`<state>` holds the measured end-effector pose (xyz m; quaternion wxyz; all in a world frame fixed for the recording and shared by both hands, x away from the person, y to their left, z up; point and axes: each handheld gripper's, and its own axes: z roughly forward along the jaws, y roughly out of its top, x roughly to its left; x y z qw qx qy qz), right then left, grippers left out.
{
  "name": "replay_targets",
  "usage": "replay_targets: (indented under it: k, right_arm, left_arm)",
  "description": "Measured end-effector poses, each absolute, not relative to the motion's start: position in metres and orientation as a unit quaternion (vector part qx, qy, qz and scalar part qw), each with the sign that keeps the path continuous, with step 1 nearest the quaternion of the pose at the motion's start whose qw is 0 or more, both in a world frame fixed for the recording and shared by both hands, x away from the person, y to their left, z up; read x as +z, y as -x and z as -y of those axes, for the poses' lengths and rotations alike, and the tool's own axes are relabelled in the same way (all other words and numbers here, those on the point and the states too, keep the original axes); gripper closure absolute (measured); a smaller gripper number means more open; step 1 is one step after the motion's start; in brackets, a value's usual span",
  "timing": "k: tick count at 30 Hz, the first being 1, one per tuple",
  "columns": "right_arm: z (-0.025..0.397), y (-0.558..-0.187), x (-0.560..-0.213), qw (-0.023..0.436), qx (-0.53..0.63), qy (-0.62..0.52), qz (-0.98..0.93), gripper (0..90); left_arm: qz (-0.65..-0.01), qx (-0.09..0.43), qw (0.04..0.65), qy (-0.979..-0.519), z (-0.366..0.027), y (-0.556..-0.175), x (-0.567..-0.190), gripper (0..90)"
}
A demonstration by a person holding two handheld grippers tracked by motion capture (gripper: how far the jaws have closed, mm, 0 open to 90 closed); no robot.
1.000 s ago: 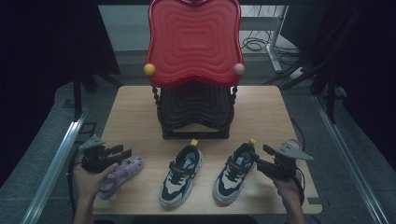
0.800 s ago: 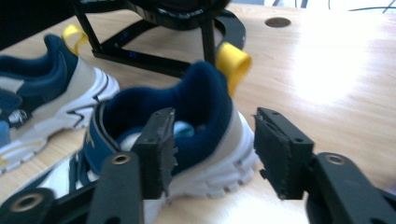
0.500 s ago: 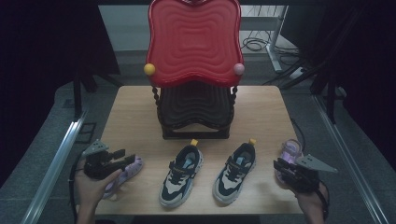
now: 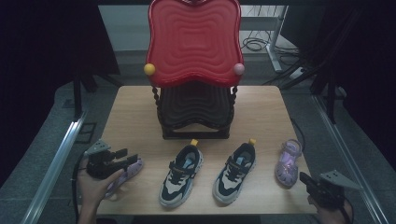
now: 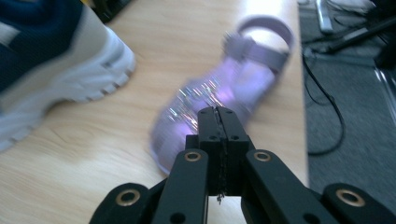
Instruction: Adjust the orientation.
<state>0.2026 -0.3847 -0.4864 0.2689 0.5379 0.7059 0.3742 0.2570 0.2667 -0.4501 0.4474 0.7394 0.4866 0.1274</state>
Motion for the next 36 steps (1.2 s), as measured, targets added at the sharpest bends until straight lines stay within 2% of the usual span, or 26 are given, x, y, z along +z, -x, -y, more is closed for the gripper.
replay_targets:
  k: [11,36]
  right_arm:
    - [0.402,-0.214,-0.518,0.263,0.314,-0.573,-0.71,89.8]
    - [0.379,-0.225,-0.518,0.269,0.279,-0.543,-0.745,89.8]
  left_arm:
    - [-0.478,0.132,0.445,-0.746,-0.263,-0.256,-0.449,44.0]
    - [-0.481,0.139,0.448,-0.741,-0.266,-0.251,-0.449,43.1]
